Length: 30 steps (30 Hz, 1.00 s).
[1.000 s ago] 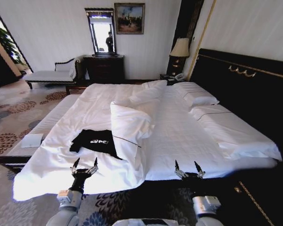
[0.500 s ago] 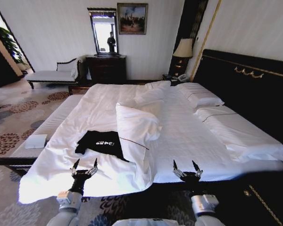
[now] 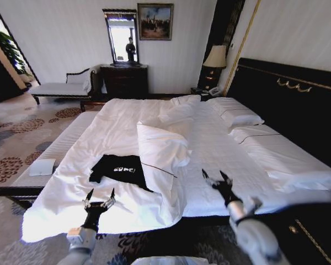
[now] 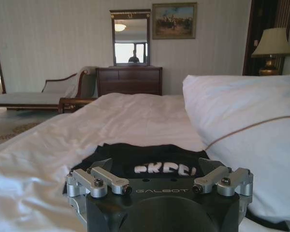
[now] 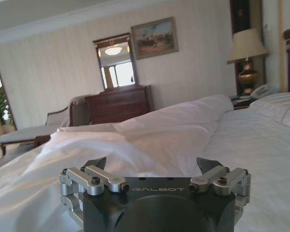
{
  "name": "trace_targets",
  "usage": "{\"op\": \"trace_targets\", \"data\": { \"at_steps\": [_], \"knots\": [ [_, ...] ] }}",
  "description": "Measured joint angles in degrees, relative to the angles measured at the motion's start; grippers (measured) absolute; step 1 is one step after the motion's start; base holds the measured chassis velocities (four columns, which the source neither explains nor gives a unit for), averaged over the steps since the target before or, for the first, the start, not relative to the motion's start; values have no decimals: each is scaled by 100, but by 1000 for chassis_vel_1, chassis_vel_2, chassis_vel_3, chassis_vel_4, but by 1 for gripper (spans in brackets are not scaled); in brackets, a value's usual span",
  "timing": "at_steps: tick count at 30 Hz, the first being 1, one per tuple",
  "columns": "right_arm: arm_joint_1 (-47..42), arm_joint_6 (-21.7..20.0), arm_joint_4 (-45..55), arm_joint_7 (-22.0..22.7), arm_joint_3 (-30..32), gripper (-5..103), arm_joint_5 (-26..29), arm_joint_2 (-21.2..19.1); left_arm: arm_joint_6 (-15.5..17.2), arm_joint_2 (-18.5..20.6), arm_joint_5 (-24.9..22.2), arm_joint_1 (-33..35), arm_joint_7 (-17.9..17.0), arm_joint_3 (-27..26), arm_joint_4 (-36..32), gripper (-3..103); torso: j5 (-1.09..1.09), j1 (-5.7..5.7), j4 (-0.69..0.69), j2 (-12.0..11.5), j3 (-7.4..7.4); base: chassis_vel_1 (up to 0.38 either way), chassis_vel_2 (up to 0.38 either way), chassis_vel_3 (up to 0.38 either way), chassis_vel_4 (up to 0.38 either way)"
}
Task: Fold the clothes on the bed.
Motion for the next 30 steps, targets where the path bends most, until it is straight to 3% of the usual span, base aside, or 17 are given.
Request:
{"op": "trace_targets", "data": {
  "at_steps": [2,5,11,18,23,28,30],
  "knots": [
    [616,-29,-521,-94,-343,100,435,-434,-5,-73,49,47,-2,4,-8,100,-1,0,0,0,0,0,0,0,0],
    [1266,-49,-1003,-149,-803,100,759,-694,-5,-139,78,71,-13,-30,-37,100,0,0,1,0,0,0,0,0,0],
    [3109,-170,-2064,-287,-2276,100,1459,-899,-40,-265,60,155,14,-190,-87,100,-2,1,2,0,0,0,0,0,0],
    [5190,-225,-3522,-618,-3918,100,1625,-670,-93,-169,11,174,52,-251,-87,100,-2,2,2,-1,1,0,0,0,0],
    [5875,-225,-4293,-702,-4521,100,1512,-290,-103,-122,-68,177,58,-384,-98,100,-2,1,2,-1,0,0,0,0,0],
    [6120,-220,-4651,-747,-4737,103,1438,-96,-113,-100,-181,182,74,-512,-92,100,-3,1,2,0,0,0,0,0,0],
    [6266,-221,-4910,-770,-4868,97,1326,31,-114,-64,-250,174,78,-574,-48,100,-4,1,2,-1,-1,0,0,0,0]
  ]
}}
